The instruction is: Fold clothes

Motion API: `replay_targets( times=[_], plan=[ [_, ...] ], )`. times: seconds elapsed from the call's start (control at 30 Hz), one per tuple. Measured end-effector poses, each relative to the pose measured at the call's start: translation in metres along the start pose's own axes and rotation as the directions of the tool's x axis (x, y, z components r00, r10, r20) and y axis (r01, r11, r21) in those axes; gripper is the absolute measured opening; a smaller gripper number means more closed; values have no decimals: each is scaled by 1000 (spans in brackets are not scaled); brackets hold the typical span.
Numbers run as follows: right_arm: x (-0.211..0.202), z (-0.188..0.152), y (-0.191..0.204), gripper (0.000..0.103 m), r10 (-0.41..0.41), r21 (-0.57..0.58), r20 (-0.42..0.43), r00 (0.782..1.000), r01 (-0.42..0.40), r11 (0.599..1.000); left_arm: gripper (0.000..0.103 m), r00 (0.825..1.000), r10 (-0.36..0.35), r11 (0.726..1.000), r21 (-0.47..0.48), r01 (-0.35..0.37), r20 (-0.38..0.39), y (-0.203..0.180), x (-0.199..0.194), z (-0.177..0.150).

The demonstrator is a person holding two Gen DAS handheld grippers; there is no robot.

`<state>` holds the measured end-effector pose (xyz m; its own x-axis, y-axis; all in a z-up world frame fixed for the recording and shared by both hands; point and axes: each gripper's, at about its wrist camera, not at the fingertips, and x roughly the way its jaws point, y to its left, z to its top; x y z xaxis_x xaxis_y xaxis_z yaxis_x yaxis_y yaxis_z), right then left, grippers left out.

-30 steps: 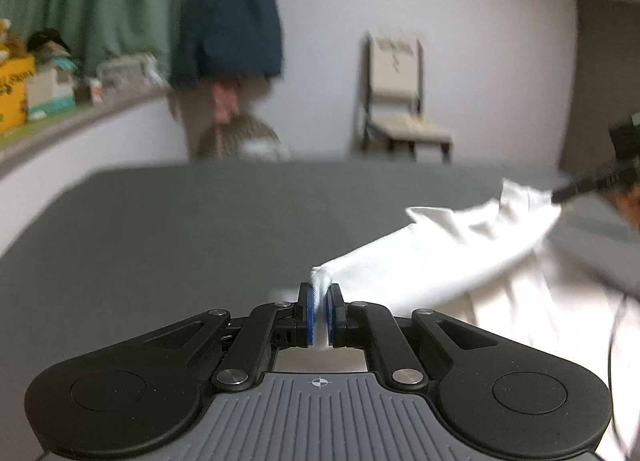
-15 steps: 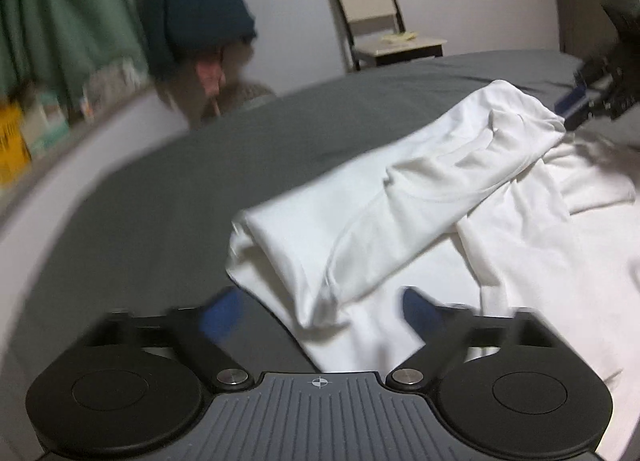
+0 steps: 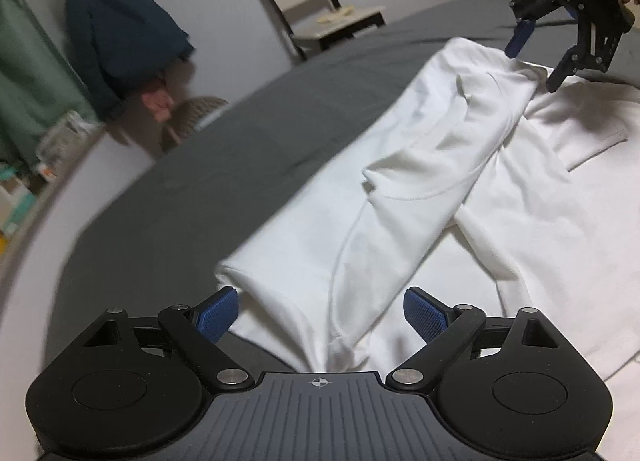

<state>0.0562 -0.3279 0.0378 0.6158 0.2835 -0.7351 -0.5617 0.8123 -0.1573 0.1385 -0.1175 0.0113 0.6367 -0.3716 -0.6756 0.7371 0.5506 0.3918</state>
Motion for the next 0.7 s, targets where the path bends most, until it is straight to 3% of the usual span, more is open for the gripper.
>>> replay_targets(
  times=[0.1, 0.17, 0.3, 0.4, 0.53, 0.7],
  plan=[
    [6, 0, -6, 60, 42, 22, -11, 999, -42, 999, 70, 998, -57, 998, -41, 56, -32, 4, 12, 0],
    [9, 1, -9, 46, 66, 36, -14, 998, -65, 997, 47, 996, -85, 992, -93, 81, -35, 7, 16, -2],
    [14, 5, -10, 39, 101, 75, 5, 995, -101, 992, 30, 991, -136, 970, -204, 133, -2, 12, 18, -5],
    [16, 5, -9, 17, 115, 84, 5, 993, -115, 990, 7, 990, -139, 964, -228, 136, 1, 10, 19, -7],
    [12, 4, -9, 5, 120, 80, 5, 993, -120, 990, 6, 992, -128, 972, -197, 128, 11, 7, 13, -8],
    [-3, -2, -12, 3, 122, 63, 21, 992, -123, 990, 6, 992, -113, 979, -165, 122, 65, 5, -10, -12]
  ],
)
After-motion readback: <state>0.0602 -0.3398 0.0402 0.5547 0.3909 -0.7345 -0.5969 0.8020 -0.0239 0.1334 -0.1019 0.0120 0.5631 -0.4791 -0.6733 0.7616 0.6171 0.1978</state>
